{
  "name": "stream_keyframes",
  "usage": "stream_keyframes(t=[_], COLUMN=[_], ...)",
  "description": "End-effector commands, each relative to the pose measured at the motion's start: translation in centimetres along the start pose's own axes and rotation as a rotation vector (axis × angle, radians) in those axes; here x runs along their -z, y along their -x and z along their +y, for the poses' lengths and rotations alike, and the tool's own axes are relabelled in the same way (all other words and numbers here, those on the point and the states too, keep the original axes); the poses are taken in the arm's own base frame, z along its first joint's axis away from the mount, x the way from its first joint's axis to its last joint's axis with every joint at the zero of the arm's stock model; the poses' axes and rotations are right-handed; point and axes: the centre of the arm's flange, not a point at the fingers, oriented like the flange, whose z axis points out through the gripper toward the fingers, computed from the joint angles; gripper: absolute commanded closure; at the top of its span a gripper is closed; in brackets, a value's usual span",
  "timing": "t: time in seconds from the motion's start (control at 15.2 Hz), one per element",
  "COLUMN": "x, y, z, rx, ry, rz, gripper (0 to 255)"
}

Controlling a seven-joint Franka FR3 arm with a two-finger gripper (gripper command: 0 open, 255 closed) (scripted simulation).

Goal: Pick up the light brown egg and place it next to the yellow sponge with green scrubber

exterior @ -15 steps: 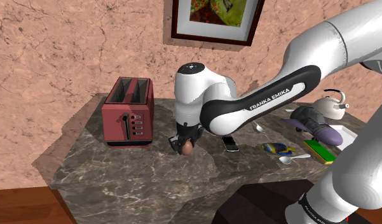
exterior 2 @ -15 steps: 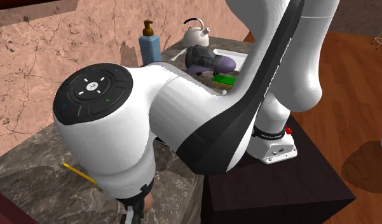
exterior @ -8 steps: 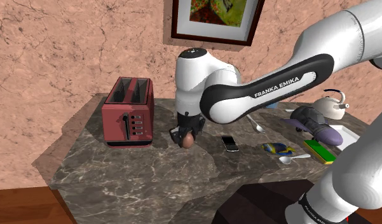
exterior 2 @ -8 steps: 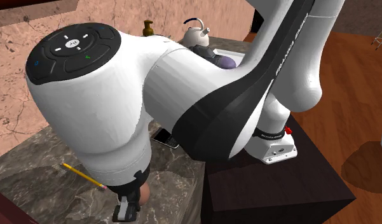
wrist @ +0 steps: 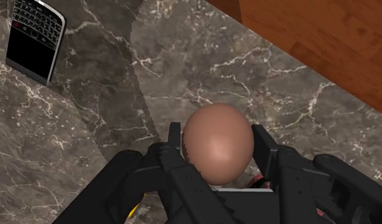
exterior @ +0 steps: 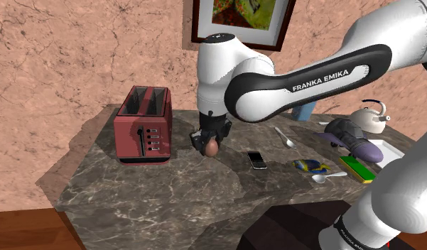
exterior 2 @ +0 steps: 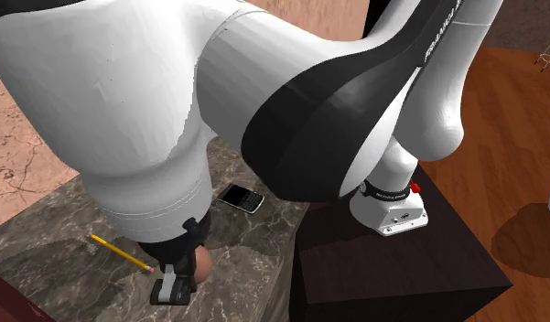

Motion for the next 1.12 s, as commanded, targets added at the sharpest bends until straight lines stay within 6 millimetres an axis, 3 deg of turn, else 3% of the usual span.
stream_keyframes(t=[0.0,0.26,1.06], x=[1.1,2.7,1.1], y=[-0.1,-0.2,4.5], z=[0.2,0.4,15.4], rx=[0.000,0.000,0.000], ry=[0.000,0.000,0.000], rz=[0.000,0.000,0.000], gripper=[255,255,255])
